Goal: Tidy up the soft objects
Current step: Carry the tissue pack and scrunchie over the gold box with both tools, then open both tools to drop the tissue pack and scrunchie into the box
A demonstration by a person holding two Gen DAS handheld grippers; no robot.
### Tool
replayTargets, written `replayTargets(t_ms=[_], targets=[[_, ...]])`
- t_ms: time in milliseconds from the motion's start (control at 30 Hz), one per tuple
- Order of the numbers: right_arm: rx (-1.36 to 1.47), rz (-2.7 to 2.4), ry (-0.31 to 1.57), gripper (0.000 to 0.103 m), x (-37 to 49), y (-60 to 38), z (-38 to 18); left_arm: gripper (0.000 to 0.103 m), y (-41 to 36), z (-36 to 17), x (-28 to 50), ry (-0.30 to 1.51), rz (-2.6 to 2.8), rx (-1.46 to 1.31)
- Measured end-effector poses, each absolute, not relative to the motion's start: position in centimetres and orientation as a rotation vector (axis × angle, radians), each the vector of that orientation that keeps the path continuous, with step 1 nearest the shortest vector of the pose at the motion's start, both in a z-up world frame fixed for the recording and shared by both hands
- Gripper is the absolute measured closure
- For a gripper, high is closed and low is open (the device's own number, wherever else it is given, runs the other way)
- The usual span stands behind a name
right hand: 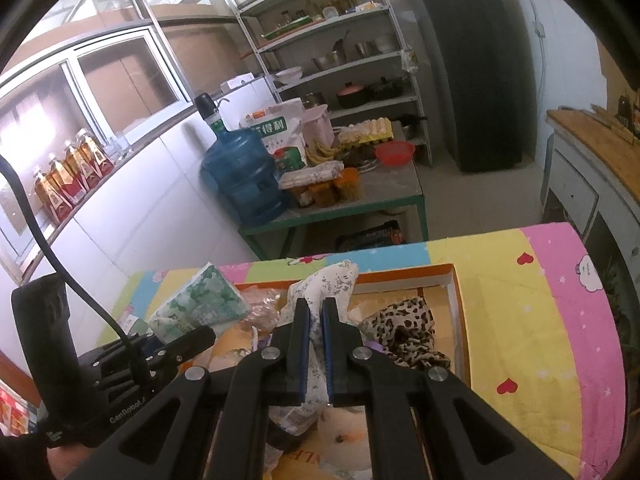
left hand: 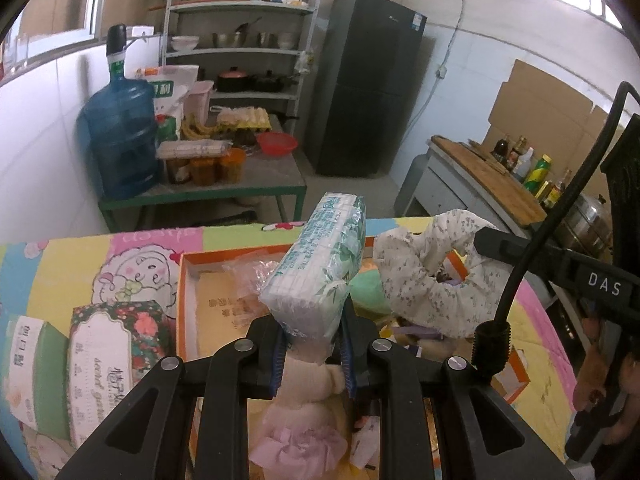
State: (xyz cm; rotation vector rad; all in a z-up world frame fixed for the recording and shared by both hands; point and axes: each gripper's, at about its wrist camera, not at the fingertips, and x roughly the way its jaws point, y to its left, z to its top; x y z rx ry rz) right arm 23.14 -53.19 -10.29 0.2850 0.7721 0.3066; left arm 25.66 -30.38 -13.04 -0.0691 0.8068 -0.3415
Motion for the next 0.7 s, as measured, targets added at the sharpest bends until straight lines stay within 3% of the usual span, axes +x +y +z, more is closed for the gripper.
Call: replayTargets(t_ms=[567, 667, 700], targets=[[0.296, 0.302, 0.872, 0.096, 25.0, -52.7, -14.3, 0.079, -30.1, -17.3, 28.1, 0.889, -0.331, -0.097], [0.305, 0.296, 0.875, 0.094, 24.9, -52.8, -14.4, 0.069, -30.2, -17.6, 28.2, 0.899, -0.344, -0.093], [0.309, 0.296, 0.875, 0.091, 24.9, -52.8, -14.5, 0.057, -30.3, -17.6, 28.4, 0.906, -0.340, -0.086]])
